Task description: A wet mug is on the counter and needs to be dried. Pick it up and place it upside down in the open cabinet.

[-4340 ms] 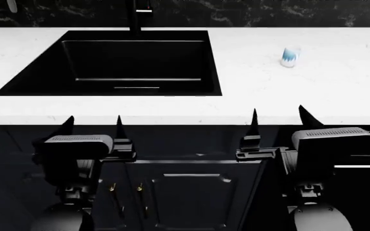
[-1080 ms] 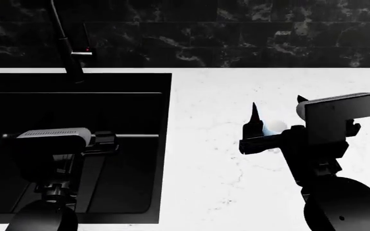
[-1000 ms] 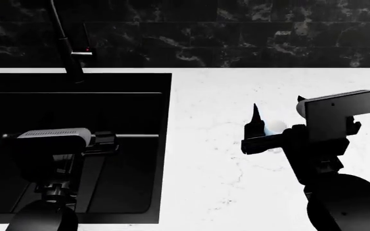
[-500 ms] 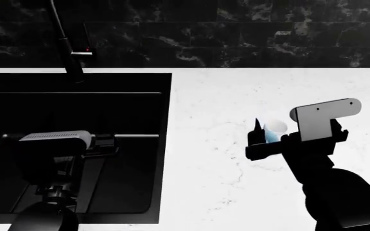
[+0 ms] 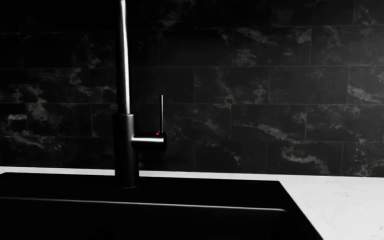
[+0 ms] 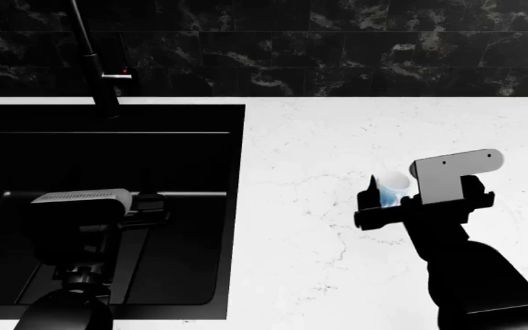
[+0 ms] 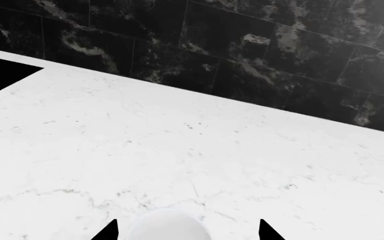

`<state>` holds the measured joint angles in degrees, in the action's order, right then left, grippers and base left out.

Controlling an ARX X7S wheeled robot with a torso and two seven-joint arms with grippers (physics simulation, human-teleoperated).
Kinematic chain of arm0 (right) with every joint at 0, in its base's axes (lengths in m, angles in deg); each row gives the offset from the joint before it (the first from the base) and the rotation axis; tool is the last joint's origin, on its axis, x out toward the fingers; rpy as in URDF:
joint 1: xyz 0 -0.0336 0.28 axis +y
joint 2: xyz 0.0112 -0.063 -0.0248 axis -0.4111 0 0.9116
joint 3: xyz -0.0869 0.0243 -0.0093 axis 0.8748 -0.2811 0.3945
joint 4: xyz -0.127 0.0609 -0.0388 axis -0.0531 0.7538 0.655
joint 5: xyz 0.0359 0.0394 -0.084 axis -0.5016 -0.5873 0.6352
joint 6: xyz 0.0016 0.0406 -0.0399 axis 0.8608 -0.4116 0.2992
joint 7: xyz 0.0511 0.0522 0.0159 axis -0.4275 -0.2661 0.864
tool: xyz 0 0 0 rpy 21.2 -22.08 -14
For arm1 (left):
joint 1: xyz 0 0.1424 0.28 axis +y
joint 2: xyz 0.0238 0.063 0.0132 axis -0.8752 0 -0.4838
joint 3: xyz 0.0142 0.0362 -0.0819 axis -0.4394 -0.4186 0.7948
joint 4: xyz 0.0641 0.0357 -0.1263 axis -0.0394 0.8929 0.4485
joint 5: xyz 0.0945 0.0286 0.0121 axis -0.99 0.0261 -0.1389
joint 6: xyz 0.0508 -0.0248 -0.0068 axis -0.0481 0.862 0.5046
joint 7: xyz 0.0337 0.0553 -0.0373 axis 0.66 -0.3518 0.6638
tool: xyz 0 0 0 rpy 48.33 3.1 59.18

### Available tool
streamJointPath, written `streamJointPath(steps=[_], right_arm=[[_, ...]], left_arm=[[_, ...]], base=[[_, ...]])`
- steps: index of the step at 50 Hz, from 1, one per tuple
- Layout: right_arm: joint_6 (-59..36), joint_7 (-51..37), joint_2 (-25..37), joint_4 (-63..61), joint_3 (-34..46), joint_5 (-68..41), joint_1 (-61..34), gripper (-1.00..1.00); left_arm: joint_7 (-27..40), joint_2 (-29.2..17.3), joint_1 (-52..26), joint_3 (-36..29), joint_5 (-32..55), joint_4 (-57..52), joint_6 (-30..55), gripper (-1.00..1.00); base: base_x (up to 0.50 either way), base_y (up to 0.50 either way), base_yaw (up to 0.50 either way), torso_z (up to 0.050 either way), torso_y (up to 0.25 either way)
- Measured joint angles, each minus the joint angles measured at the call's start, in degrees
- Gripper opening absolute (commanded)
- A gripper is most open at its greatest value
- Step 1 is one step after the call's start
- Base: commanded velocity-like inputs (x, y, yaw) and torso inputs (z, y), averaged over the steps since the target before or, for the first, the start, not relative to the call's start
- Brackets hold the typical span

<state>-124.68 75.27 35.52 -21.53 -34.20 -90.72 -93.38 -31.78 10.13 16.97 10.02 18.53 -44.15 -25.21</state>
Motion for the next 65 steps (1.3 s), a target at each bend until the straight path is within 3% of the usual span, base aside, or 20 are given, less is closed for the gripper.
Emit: streamJointPath(steps=[47, 48, 65], right_arm=[[4.31, -0.55, -0.78, 4.98, 0.88, -1.22, 2.59, 1.00], [4.34, -0.58, -0.79, 4.99, 0.87, -1.27, 2.60, -1.00], [4.00, -1.87, -0.78, 4.73, 0.70, -1.08, 2.78, -1.00]], left_arm=[[0.68, -0.90, 0.08, -1.16, 0.68, 1.34, -0.61, 1.00], [0.70, -0.91, 0.08, -1.17, 0.70, 1.36, -0.64, 1.00], [1.07, -1.27, 0.15, -1.20, 1.11, 1.32, -0.75, 1.00]], base=[[0.00, 0.00, 0.00, 0.000, 0.000], [0.00, 0.00, 0.00, 0.000, 0.000], [0.00, 0.00, 0.00, 0.000, 0.000]])
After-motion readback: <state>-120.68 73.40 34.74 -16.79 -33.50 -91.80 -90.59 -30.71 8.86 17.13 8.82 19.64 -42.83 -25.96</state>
